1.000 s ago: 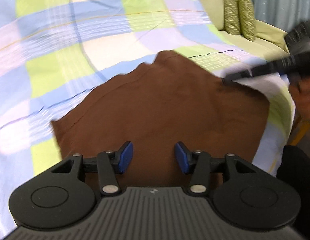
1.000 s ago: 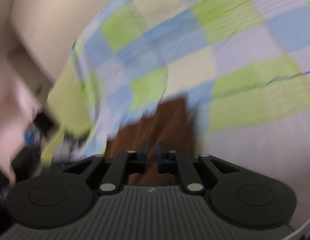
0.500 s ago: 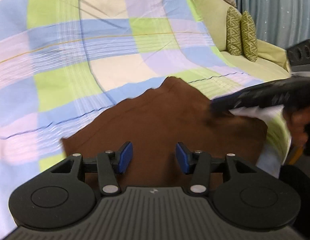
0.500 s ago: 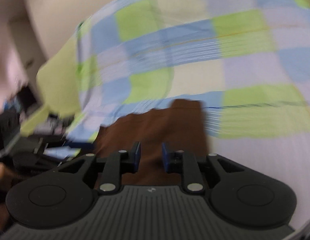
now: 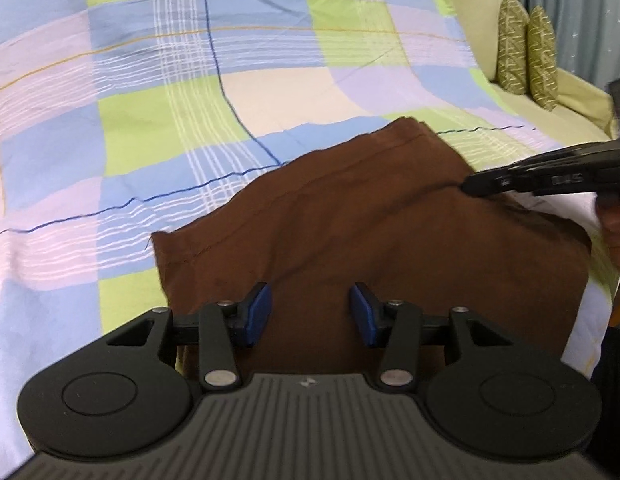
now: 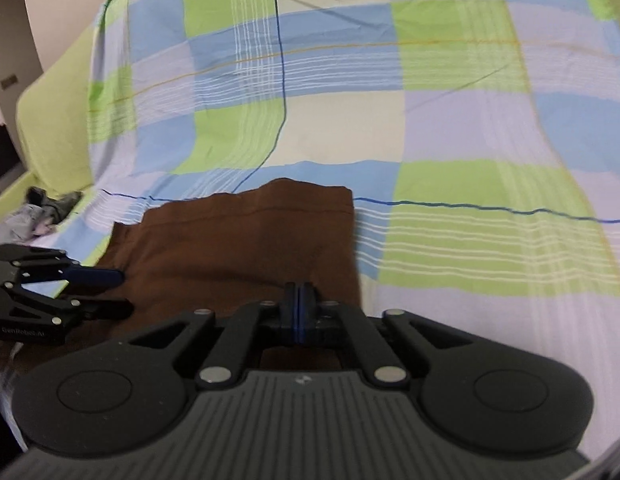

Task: Fold clothes
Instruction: 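Grasp the folded brown shirt edge with the left tool while the right tool grasps it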

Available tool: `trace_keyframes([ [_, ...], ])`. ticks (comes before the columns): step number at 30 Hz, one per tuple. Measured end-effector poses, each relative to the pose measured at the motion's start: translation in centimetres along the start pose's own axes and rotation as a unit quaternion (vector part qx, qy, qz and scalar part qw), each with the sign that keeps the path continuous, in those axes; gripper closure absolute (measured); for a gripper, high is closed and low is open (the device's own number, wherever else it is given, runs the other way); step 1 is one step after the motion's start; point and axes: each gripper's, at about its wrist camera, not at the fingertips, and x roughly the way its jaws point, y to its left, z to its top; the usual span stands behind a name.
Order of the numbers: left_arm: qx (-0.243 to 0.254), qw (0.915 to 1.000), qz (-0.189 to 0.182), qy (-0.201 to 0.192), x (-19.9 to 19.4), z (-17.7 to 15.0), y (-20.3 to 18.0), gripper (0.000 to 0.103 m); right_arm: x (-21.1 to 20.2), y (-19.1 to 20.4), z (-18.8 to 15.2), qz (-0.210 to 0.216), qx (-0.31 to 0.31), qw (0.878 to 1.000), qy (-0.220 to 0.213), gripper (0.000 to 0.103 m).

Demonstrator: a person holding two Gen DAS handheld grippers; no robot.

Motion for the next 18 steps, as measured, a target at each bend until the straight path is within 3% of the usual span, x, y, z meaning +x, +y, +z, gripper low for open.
trace_keyframes([
  [2, 0.001, 1.0000, 0.008, 0.003, -0.9, -0.4, 0.0, 0.051, -2.2, 0.6, -0.6, 0.000, -0.007, 1.000, -0.018, 0.086],
  [5, 0.005, 0.9999, 0.012, 0.009, -2.2, -1.2, -0.4, 0.051, -4.1, 1.5, -1.6, 0.017, -0.012, 0.999, -0.027, 0.084],
  [11, 0.011, 0.9997, 0.009, 0.018, -3.8, -2.7, -1.6, 0.050, -5.2, 2.8, -4.5, -0.003, -0.034, 0.999, 0.032, 0.080],
  [14, 0.018, 0.9997, 0.008, 0.012, -4.9, -3.0, -2.0, 0.047, -6.6, 3.4, -4.5, -0.030, -0.046, 0.998, 0.033, 0.079],
  [18, 0.081, 0.9962, -0.020, -0.023, -7.8, -4.4, -4.5, 0.045, -9.7, 5.4, -4.5, -0.036, -0.102, 0.994, 0.012, 0.068],
])
